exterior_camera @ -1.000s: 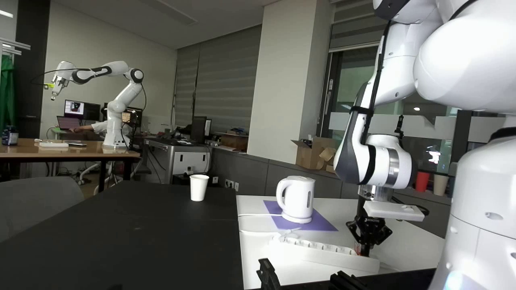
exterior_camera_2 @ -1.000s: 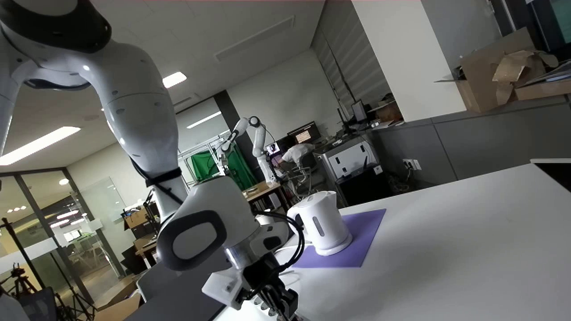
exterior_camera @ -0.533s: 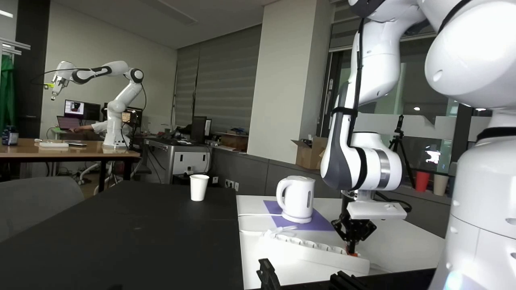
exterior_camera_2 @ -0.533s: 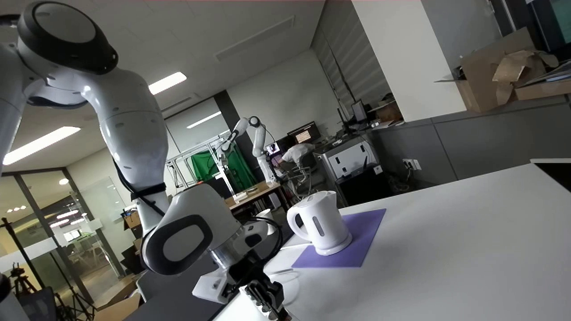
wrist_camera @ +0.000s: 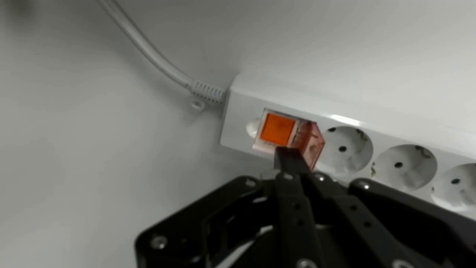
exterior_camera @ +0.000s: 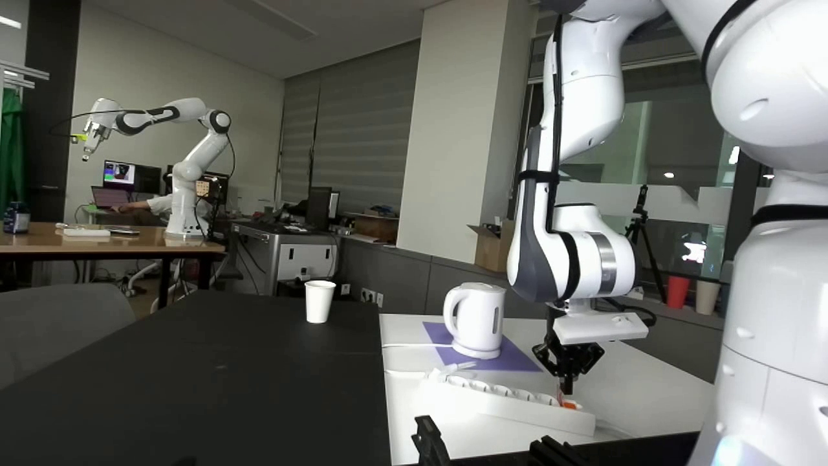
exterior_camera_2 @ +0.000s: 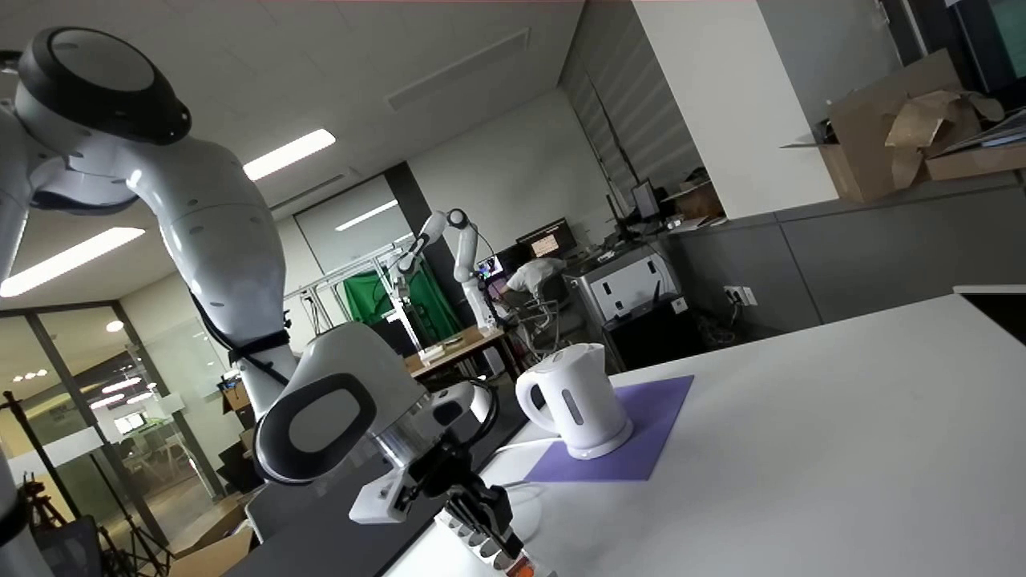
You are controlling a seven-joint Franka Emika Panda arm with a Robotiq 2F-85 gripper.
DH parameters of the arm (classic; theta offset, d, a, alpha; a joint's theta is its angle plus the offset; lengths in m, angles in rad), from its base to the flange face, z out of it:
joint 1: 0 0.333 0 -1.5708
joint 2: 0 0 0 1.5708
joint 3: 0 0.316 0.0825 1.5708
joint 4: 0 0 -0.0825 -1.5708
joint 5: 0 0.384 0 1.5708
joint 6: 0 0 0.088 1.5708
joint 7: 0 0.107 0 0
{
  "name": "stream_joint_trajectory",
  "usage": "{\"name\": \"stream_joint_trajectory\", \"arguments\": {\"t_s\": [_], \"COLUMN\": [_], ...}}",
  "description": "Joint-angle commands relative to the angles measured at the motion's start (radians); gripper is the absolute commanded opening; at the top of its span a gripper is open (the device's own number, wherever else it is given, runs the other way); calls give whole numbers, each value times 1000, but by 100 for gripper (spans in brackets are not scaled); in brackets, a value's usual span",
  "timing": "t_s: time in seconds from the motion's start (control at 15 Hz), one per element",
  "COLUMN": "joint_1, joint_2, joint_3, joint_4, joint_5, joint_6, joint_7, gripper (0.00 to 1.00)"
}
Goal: Push down on the button on the adaptor and flip the switch on the electric kettle.
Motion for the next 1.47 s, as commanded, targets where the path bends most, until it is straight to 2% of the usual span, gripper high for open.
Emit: {"name": "stream_joint_trajectory", "arguments": {"t_s": [0.0, 0.4, 0.67, 0.87, 0.93, 1.07, 1.4], "joint_1": [113, 507, 660, 728, 698, 725, 727], "joint_2": [-95, -68, -124, -163, -103, -124, -133], "joint_3": [-136, -509, -647, -720, -668, -697, -703], "joint_4": [-17, -1, -9, 14, 6, 13, 13], "joint_5": [24, 142, 131, 106, 124, 124, 123], "joint_6": [-95, -195, -214, -294, -237, -269, -278], "joint_7": [-25, -129, -162, -191, -157, -174, -183], "gripper": [0, 0, 0, 0, 1, 1, 1]}}
